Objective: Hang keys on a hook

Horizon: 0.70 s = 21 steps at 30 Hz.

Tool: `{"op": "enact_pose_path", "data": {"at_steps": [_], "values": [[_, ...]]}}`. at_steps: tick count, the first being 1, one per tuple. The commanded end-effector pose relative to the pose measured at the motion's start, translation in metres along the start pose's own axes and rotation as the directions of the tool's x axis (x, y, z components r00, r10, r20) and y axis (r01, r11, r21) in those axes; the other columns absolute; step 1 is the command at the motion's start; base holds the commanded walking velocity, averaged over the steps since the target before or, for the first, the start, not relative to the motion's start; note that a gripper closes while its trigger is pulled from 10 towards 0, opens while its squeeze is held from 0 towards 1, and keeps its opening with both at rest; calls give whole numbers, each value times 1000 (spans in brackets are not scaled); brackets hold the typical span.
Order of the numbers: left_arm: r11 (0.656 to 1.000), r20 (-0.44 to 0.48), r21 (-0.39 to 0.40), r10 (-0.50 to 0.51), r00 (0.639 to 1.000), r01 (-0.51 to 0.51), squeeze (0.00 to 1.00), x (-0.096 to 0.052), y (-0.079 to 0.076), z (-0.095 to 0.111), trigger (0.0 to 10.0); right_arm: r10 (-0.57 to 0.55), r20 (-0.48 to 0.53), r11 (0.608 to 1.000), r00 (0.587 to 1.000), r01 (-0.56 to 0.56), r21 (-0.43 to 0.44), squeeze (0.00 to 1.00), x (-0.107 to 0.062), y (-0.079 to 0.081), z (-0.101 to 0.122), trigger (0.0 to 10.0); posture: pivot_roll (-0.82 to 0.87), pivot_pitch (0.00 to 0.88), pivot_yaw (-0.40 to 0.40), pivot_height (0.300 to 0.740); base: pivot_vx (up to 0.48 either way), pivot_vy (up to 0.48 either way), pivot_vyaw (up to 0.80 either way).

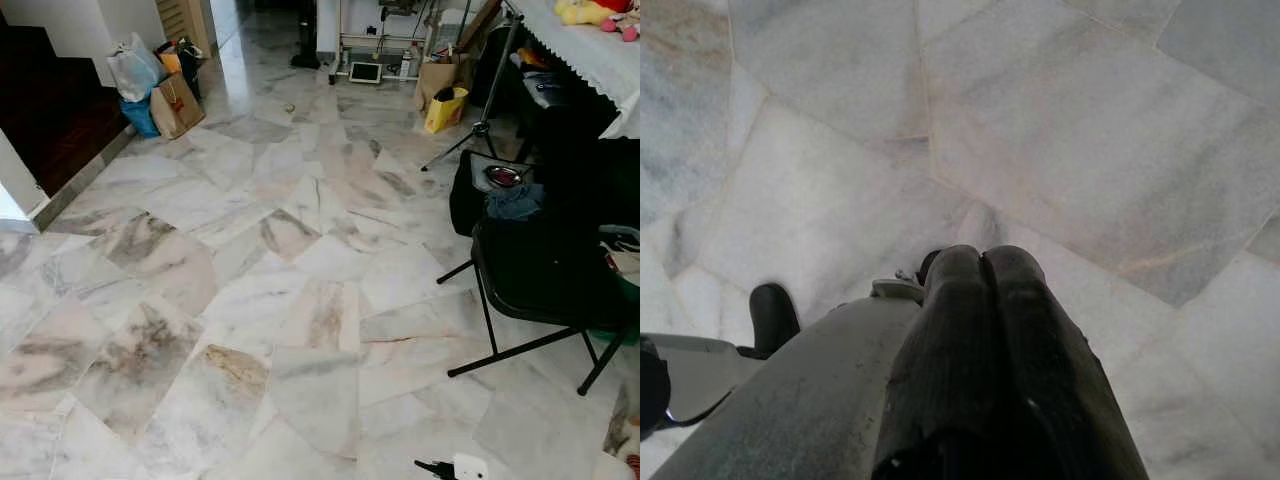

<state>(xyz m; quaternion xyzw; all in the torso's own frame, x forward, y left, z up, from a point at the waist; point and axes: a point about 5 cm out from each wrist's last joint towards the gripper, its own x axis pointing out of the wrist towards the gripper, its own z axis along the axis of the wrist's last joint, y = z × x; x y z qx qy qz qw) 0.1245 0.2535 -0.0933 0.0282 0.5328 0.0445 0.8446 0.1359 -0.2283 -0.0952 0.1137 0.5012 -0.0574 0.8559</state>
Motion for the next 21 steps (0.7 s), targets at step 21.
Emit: {"op": "enact_pose_path", "data": {"at_steps": [21], "values": [[997, 5, -82, 5, 1000, -5, 0, -1, 1, -2, 10000, -6, -14, 1000, 1000, 6, 1, 0, 0, -1, 0, 10000, 160, 53, -36, 740, 0, 0, -550]]}}
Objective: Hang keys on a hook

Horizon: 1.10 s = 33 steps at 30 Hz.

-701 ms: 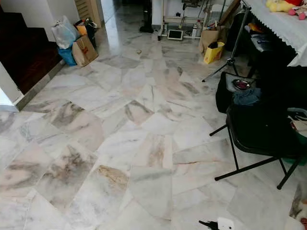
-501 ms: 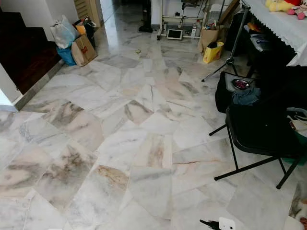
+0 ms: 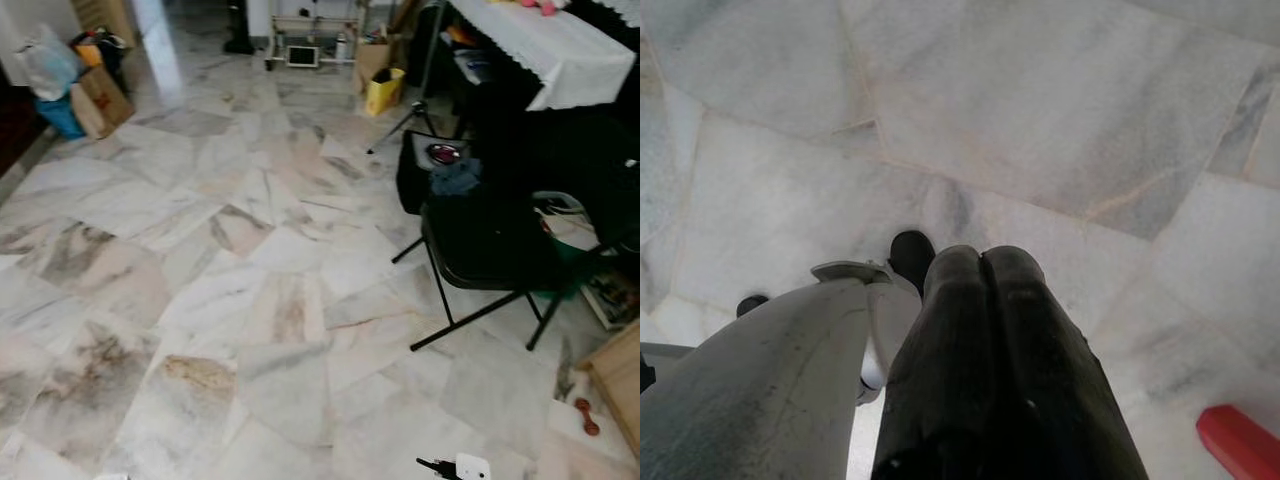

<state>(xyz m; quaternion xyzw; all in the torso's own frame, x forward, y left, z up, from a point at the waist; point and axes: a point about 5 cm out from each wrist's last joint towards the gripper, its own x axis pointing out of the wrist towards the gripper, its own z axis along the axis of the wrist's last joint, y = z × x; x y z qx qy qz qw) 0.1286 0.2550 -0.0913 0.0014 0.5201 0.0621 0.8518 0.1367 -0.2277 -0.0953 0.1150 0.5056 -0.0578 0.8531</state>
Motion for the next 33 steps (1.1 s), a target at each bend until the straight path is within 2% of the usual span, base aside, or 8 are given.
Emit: {"op": "enact_pose_path", "data": {"at_steps": [1, 6, 11, 28, 31, 33], "values": [[1000, -22, -6, 5, 1000, -6, 0, -1, 1, -6, 10000, -5, -4, 1000, 1000, 5, -3, 0, 0, -1, 0, 10000, 160, 55, -37, 740, 0, 0, -756], [999, -24, 43, 23, 999, -22, 0, -1, 2, -5, 10000, -6, -5, 1000, 1000, 6, -7, 0, 0, -2, 0, 10000, 156, 61, -40, 740, 0, 0, -759], [999, -27, 31, 21, 999, -20, 0, -1, 1, -7, 10000, -8, -7, 1000, 1000, 8, -9, 0, -1, -3, 0, 10000, 145, 62, -37, 740, 0, -472, -755], [995, -51, 89, 48, 998, -43, 0, -5, 11, -17, 10000, -30, -29, 998, 999, 31, 47, 0, 1, 11, -20, 10000, 131, 0, 39, 740, 0, 0, -747], [996, -41, 68, 57, 998, -55, 0, -6, 12, -19, 10000, -36, -38, 999, 999, 37, 37, 0, 0, 12, -24, 10000, 128, 0, 18, 740, 0, 0, -744], [997, -33, 41, 69, 997, -67, 0, -6, 13, -21, 10000, -36, -48, 999, 998, 37, 14, 0, 0, 12, -26, 10000, 114, 0, -38, 740, 0, 0, -744]]}}
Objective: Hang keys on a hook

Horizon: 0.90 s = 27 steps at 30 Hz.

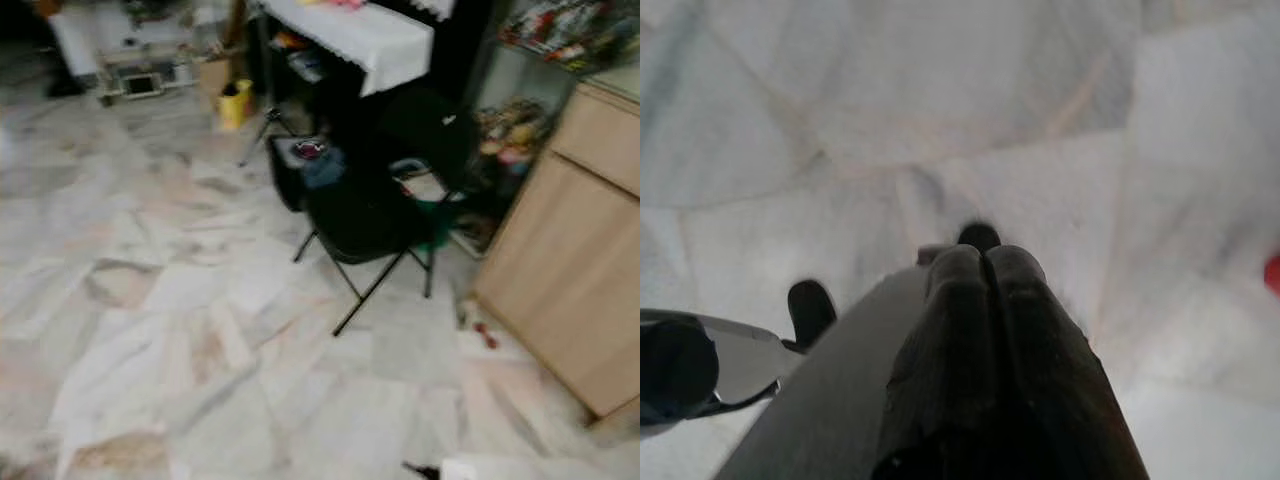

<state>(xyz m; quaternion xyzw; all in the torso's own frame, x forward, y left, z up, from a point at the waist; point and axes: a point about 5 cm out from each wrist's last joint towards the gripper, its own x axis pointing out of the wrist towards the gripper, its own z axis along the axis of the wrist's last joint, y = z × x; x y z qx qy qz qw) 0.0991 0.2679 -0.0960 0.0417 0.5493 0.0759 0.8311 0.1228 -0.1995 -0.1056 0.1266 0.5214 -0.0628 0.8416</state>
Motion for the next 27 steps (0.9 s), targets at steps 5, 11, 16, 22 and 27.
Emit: {"op": "enact_pose_path", "data": {"at_steps": [5, 11, 16, 22, 27], "values": [[999, 32, -39, 1, 999, 0, 0, 1, -6, 3, 10000, -35, -9, 998, 999, 34, -47, 0, -4, -15, -3, 10000, 130, 0, -58, 740, 0, 0, -742], [998, 10, -60, -7, 1000, 7, 0, 1, -16, -3, 10000, -56, -2, 993, 998, 55, -102, 0, -7, -26, -1, 10000, 169, 0, -43, 740, 0, 0, -740], [998, 0, -60, 9, 1000, -9, 0, 1, -19, -8, 10000, -86, -10, 993, 996, 85, -79, 0, -9, -34, -4, 10000, 208, 0, -64, 740, 0, -59, -735], [996, -3, -84, 19, 1000, -19, 0, 0, -16, -11, 10000, -75, -21, 995, 997, 73, -71, 125, -9, -32, -8, 10000, 189, 0, -53, 740, 0, -320, -719], [998, -6, -56, 20, 1000, -20, 0, 0, -13, -11, 10000, -60, -14, 997, 998, 59, -43, 1000, -9, -30, -10, 10000, 173, 0, -33, 740, 0, 0, -723]]}}
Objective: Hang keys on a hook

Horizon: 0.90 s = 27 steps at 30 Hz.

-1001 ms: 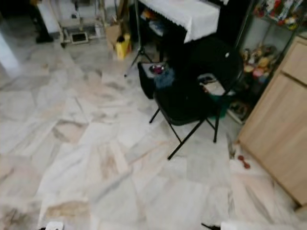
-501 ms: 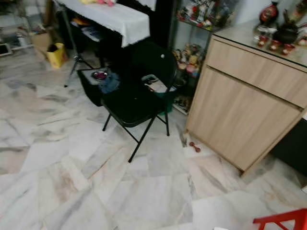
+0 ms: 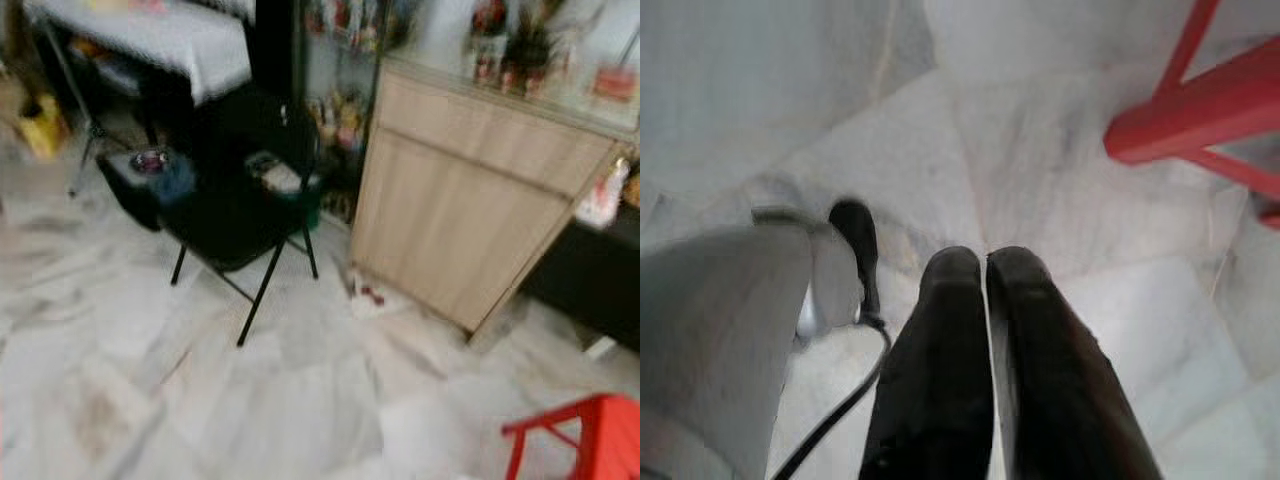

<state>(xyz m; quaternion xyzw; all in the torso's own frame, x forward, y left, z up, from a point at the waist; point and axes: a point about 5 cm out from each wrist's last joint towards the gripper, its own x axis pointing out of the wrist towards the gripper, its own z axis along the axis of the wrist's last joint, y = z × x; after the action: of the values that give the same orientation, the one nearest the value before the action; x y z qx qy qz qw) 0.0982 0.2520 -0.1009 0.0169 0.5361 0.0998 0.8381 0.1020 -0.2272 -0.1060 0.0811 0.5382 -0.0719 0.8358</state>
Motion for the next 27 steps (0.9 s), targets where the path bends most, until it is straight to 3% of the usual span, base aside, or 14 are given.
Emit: {"op": "enact_pose_path", "data": {"at_steps": [1, 27], "values": [[1000, -25, 20, 9, 1000, -9, 0, -2, 5, -8, 10000, 10, 13, 999, 1000, -10, 31, 1000, 0, 2, 1, 10000, 179, 0, -29, 740, 0, 0, -725], [999, -1, 34, -3, 1000, 4, 0, 0, 5, 1, 10000, 14, 28, 999, 1000, -15, 43, 1000, 1, 1, 8, 10000, 192, 0, -34, 740, 0, 0, -669]]}}
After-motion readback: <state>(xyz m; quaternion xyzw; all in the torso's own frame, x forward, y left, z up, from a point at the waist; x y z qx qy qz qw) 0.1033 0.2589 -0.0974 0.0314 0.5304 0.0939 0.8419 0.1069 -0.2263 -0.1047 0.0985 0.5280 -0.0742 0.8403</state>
